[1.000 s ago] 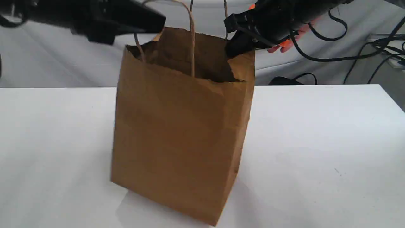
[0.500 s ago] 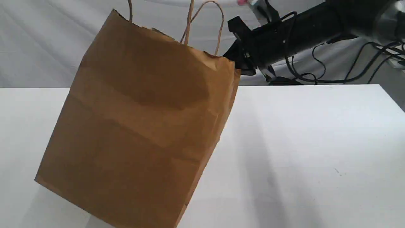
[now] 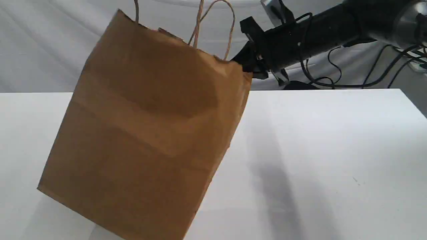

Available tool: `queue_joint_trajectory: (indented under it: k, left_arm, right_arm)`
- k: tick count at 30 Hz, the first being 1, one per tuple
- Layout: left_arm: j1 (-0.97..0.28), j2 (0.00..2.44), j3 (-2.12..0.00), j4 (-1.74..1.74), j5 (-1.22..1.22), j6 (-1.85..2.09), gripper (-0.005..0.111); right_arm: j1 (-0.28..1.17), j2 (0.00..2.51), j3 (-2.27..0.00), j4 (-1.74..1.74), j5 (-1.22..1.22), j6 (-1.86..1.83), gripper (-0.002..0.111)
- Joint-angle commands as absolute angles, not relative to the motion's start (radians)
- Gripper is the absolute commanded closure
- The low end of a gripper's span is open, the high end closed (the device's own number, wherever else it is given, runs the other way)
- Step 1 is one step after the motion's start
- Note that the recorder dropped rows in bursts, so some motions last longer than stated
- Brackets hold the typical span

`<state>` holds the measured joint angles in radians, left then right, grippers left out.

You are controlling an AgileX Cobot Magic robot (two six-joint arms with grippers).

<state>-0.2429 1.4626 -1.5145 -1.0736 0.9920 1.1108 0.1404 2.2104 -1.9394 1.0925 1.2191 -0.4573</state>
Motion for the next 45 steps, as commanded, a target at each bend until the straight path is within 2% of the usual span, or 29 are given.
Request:
queue_joint_trajectory:
  k: [1, 17, 32, 45]
  left_arm:
    - [-0.249, 1.457, -1.518, -1.09, 0.989, 1.096, 0.107]
    - [-0.249, 1.454, -1.506, -1.066, 1.017, 1.033, 0.107]
    - [-0.249, 1.387, -1.156, -1.218, 0.803, 1.168, 0.107]
    - [-0.249, 1.387, -1.135, -1.231, 0.811, 1.155, 0.106]
  right_arm:
    - [0.138, 2.206, -1.945, 1.109, 1.221, -0.471, 0.108]
    - [0.14, 2.077, -1.945, 1.05, 1.221, -0.496, 0.108]
    - [0.191, 2.03, -1.945, 0.813, 1.221, -0.494, 0.108]
    - [0.201, 2.03, -1.945, 0.795, 1.221, -0.49, 0.108]
